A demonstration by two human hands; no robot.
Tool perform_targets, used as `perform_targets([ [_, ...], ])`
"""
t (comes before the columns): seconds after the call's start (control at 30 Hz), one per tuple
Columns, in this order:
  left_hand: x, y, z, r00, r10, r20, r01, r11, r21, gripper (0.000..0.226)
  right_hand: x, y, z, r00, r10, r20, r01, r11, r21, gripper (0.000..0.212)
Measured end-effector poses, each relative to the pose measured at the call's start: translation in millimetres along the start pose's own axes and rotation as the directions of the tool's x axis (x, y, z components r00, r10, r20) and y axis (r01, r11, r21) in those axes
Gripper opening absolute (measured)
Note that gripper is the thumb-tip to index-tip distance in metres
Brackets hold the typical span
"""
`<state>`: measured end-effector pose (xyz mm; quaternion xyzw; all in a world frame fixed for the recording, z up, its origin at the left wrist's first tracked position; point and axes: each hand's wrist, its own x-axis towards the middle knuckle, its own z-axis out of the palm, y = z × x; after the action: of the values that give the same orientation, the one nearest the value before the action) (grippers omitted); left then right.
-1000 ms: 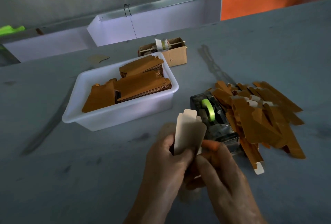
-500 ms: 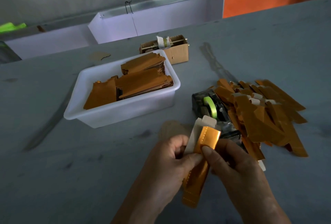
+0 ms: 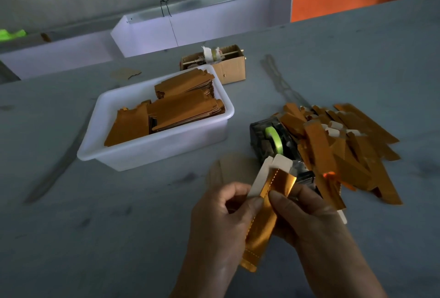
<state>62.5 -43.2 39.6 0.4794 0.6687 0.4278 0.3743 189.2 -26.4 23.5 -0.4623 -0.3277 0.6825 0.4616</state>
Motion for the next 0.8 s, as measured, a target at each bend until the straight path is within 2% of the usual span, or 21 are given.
perform_targets([
  [0.1,-2,3,2,0.988,0.102,-0.112,-0.093,0.992,0.084,0.017,1,-1,0,1.000,0.013,-0.015,-0.013,1.000,0.010,0.029],
  [0.17,-3,5,5,0.978,0.162,-0.132,-0.144,0.980,0.136,0.014,0,-2,2,1.000,0.007,-0.029,-0.008,1.000,-0.007,0.026],
  [0.23,-7,6,8,0.954,0.268,-0.136,-0.225,0.937,0.268,0.016,0,-2,4,0.999,-0.002,-0.046,0.001,1.000,-0.022,0.023],
  [0.3,-7,3,10,0.906,0.416,-0.074,-0.330,0.806,0.492,0.023,-1,-3,6,0.998,-0.015,-0.058,0.014,1.000,-0.023,0.013],
  [0.37,-11,7,14,0.879,0.477,0.023,-0.354,0.617,0.703,0.033,-2,-4,7,0.998,-0.017,-0.064,0.016,1.000,-0.020,0.011],
  [0.43,-15,9,21,0.859,0.507,0.063,-0.329,0.455,0.827,0.027,-3,-5,6,0.998,-0.010,-0.069,0.007,0.999,-0.034,0.010],
  [0.47,-15,9,24,0.892,0.439,0.109,-0.320,0.444,0.837,0.034,-3,-5,6,0.997,-0.011,-0.071,0.008,0.999,-0.046,0.010],
  [0.5,-17,9,26,0.936,0.302,0.179,-0.313,0.489,0.814,0.042,-4,-5,6,0.998,-0.009,-0.069,0.005,0.998,-0.055,0.011],
  [0.53,-21,11,29,0.954,0.184,0.237,-0.300,0.556,0.775,0.043,-4,-4,5,0.998,-0.002,-0.065,-0.001,0.999,-0.054,0.011],
  [0.57,-26,11,31,0.958,0.166,0.235,-0.288,0.576,0.765,0.034,-5,-4,5,0.998,0.008,-0.063,-0.011,0.999,-0.037,0.012],
  [0.6,-28,8,33,0.960,0.231,0.160,-0.266,0.559,0.786,0.021,-6,-4,5,0.998,0.013,-0.061,-0.014,1.000,-0.019,0.014],
  [0.63,-27,9,33,0.952,0.288,0.103,-0.250,0.538,0.805,0.025,-7,-4,5,0.998,0.014,-0.058,-0.015,1.000,-0.010,0.017],
  [0.7,-27,2,31,0.913,0.386,0.131,-0.321,0.480,0.817,0.053,-8,-3,6,0.999,0.011,-0.043,-0.012,0.999,-0.035,0.026],
  [0.73,-27,-2,28,0.894,0.432,0.117,-0.345,0.498,0.795,0.059,-7,-1,6,0.999,0.011,-0.040,-0.013,0.999,-0.043,0.027],
  [0.8,-26,-5,21,0.885,0.464,0.046,-0.363,0.624,0.692,0.057,-5,1,7,0.999,0.015,-0.036,-0.015,1.000,-0.004,0.023],
])
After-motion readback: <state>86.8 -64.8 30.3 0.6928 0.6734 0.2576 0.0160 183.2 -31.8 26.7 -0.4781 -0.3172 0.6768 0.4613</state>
